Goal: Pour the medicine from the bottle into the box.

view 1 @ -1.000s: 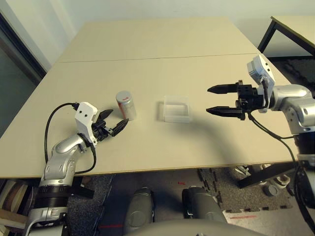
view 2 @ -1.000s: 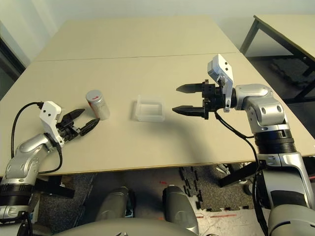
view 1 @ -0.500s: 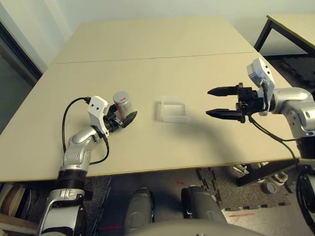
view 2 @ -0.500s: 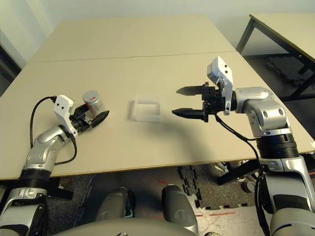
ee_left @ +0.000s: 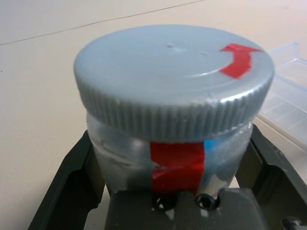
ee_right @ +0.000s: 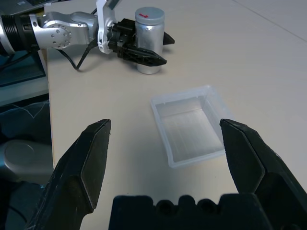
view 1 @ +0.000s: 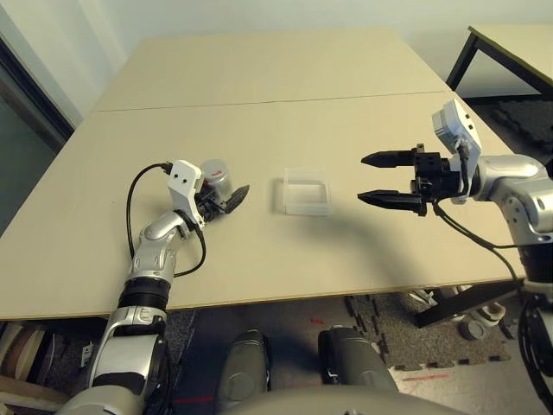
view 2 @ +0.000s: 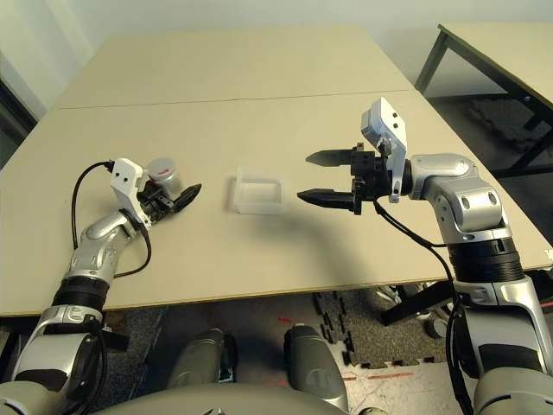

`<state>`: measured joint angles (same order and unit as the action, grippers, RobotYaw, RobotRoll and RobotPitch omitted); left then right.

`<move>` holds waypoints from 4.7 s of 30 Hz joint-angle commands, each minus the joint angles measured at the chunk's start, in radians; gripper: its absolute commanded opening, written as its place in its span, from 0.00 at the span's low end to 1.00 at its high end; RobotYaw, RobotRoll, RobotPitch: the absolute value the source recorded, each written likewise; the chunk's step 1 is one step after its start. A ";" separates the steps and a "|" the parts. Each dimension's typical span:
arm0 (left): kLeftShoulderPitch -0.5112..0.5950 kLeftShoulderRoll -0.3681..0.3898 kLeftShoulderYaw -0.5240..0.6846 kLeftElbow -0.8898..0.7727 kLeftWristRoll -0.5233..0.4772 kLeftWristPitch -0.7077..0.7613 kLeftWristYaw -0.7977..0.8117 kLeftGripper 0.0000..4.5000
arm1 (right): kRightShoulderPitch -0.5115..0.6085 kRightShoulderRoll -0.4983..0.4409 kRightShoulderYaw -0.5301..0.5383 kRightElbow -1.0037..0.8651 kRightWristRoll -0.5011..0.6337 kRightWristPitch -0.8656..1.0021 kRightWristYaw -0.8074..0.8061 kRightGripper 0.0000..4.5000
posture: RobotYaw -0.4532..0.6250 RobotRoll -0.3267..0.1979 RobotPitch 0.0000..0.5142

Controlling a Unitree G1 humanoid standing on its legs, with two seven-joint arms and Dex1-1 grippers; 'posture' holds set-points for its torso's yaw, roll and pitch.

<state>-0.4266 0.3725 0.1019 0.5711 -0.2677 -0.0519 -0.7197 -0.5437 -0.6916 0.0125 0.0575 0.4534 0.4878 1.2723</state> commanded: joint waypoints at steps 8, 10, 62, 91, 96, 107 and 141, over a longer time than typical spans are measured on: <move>-0.024 0.002 -0.001 0.011 -0.002 0.028 -0.028 0.58 | 0.003 0.009 -0.004 -0.001 0.008 -0.012 -0.016 1.00 | 0.30 0.62 0.10; -0.024 0.006 -0.002 -0.005 -0.002 0.037 -0.033 0.58 | 0.001 0.010 -0.003 0.003 0.007 -0.014 -0.017 1.00 | 0.30 0.62 0.10; -0.218 0.074 -0.164 -0.187 -0.109 0.319 -0.601 0.58 | -0.378 0.375 0.207 0.204 -0.063 0.117 -0.098 1.00 | 0.34 0.62 0.08; -0.205 0.054 -0.185 -0.229 -0.132 0.312 -0.603 0.58 | -0.437 0.449 0.214 0.275 -0.057 0.140 -0.037 0.57 | 0.36 0.62 0.08; -0.206 0.063 -0.197 -0.260 -0.141 0.333 -0.636 0.58 | -0.418 0.412 0.231 0.213 0.024 0.179 0.128 0.57 | 0.37 0.62 0.06; -0.198 0.082 -0.204 -0.334 -0.174 0.379 -0.657 0.58 | -0.423 0.378 0.241 0.166 0.102 0.255 0.234 0.57 | 0.38 0.62 0.05; -0.150 0.089 -0.197 -0.433 -0.224 0.430 -0.630 0.58 | -0.448 0.448 0.229 0.339 -0.015 0.065 0.169 1.00 | 0.40 0.62 0.05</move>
<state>-0.5811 0.4526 -0.0999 0.1647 -0.4775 0.3696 -1.3528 -0.9748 -0.2501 0.2335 0.3773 0.4500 0.5696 1.4409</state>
